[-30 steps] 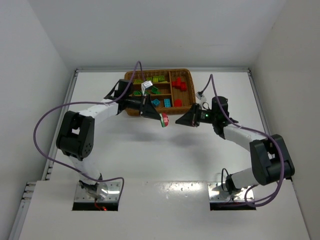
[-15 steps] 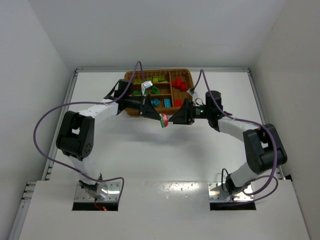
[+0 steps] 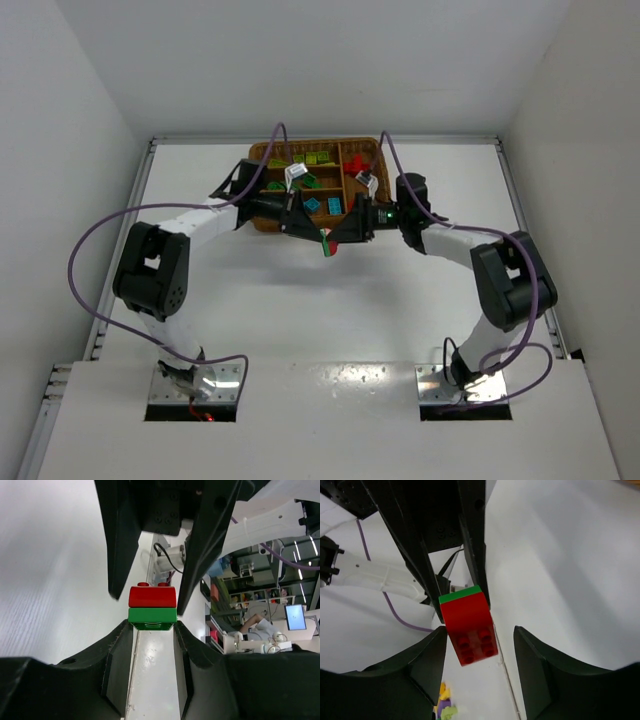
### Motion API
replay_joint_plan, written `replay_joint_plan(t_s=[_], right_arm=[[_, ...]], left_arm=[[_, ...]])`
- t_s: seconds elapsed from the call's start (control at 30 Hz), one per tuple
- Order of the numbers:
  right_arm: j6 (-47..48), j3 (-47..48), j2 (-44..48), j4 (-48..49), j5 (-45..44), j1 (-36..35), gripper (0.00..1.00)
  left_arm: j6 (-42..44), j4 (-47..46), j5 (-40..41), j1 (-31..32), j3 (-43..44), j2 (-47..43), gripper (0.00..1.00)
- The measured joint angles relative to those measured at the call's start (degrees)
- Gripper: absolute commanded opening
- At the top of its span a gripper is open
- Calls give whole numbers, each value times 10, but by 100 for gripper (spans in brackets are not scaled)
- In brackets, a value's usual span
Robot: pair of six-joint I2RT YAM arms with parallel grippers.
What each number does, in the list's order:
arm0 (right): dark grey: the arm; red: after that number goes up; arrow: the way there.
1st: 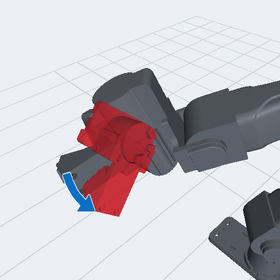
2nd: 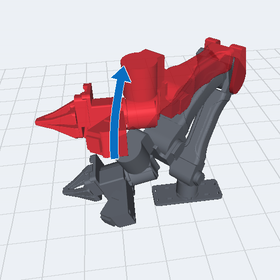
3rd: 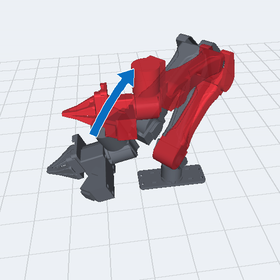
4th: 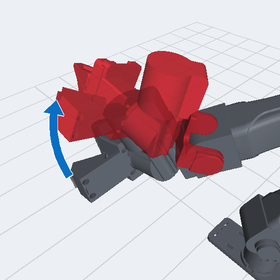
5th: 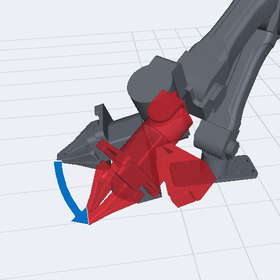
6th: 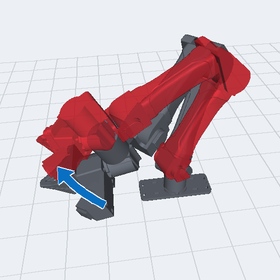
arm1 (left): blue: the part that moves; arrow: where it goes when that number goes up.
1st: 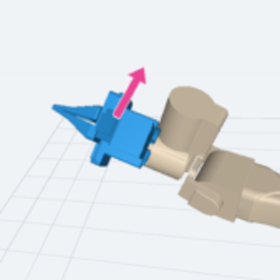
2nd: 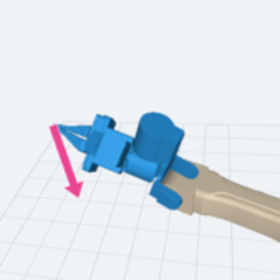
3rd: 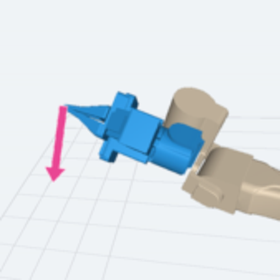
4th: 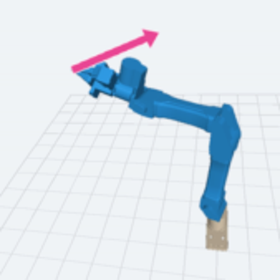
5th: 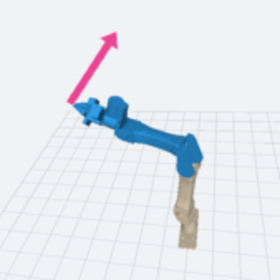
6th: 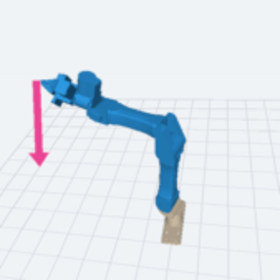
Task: Sort the legos into containers by color
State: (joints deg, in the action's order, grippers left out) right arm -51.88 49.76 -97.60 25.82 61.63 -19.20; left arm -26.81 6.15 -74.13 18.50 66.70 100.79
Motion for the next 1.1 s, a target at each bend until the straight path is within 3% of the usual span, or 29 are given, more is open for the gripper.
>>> replay_joint_plan(t_s=[0.13,0.3,0.47,0.8,1.1], right_arm=[[-11,0,-4,24,6,-17,53],[-28,0,-14,51,23,-18,37],[-47,-1,-16,71,31,-18,49],[-137,-40,-16,190,31,-16,52],[-259,-67,-54,372,43,-13,19]], left_arm=[[0,-1,-3,4,7,0,0],[0,-1,-2,4,9,0,0],[0,-2,-7,4,11,0,0],[14,11,-15,5,11,0,0],[19,23,-34,5,19,0,0]])
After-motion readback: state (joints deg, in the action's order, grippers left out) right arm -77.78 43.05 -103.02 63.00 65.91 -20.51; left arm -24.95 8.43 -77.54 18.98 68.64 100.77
